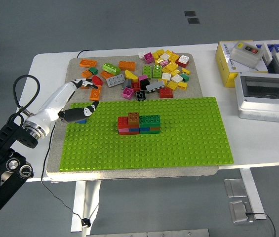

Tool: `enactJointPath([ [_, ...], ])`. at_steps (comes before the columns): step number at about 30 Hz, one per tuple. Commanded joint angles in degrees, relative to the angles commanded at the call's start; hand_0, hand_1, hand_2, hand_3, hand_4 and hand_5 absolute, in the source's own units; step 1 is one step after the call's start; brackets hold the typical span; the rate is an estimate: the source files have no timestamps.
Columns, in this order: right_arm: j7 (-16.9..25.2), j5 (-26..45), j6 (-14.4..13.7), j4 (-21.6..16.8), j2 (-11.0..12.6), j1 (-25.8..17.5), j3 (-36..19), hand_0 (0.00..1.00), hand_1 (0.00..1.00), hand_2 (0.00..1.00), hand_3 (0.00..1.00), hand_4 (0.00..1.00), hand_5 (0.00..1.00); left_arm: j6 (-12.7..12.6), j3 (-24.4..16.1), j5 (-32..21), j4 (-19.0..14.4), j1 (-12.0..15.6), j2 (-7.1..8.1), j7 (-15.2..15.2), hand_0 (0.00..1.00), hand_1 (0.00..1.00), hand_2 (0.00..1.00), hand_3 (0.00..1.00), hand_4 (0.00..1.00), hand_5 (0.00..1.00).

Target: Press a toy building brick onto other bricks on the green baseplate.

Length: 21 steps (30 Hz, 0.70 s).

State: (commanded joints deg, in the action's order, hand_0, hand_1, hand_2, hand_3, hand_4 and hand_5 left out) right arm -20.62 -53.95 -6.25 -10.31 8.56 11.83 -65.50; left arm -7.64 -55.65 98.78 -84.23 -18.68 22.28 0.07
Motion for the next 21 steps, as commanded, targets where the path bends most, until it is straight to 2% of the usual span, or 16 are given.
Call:
enactJointPath([
  [1,0.0,0.2,0.0,0.0,-0.1,0.0,0.3,0.691,0.632,0.675,0.733,0.569,0.998,-0.2,0.1,0.3,0.5,0.8,0.01,-1.5,0.89,0.9,0.923,0.766,0.574,0.199],
  [4,0.0,0.7,0.0,0.0,-0.4,0.1,0.8,0.691,0.632,0.675,0.733,0.569,0.998,-0.6,0.3,1.3,1.5,1.7,-0.27,-2.7,0.89,0.9,0.923,0.766,0.574,0.199],
  [10,0.5,2.8,0.1,0.0,-1.2,0.4,3.6,0.692,0.631,0.674,0.732,0.568,0.998,-0.9,-0.1,6.4,3.8,1.9,-1.04,-2.4,0.891,0.903,0.932,0.781,0.572,0.193],
  [11,0.6,3.2,0.1,0.0,-1.3,0.4,4.0,0.692,0.633,0.674,0.732,0.567,0.998,-0.7,-0.2,7.1,4.2,1.8,-1.08,-2.2,0.904,0.918,0.967,0.81,0.571,0.19],
  [14,0.8,4.0,0.0,0.0,-1.4,0.6,4.9,0.692,0.633,0.674,0.732,0.567,0.998,0.6,-0.1,9.4,5.1,1.1,-0.73,-0.5,0.904,0.918,0.967,0.81,0.571,0.19],
  [16,0.9,4.5,-0.1,0.0,-1.5,0.6,5.3,0.692,0.633,0.674,0.732,0.567,0.998,2.8,0.7,11.4,5.7,0.0,-0.02,1.9,0.904,0.918,0.967,0.81,0.571,0.19],
  [17,0.9,4.7,-0.1,0.0,-1.5,0.6,5.3,0.692,0.632,0.674,0.732,0.567,0.998,3.9,1.4,12.4,6.2,-0.8,0.36,2.9,0.998,0.998,0.998,0.867,0.609,0.203],
  [21,1.1,5.1,-0.3,0.0,-1.4,0.7,5.4,0.692,0.632,0.674,0.732,0.567,0.998,7.2,3.9,15.1,8.5,-4.0,1.32,6.1,0.998,0.998,0.998,0.867,0.609,0.203],
])
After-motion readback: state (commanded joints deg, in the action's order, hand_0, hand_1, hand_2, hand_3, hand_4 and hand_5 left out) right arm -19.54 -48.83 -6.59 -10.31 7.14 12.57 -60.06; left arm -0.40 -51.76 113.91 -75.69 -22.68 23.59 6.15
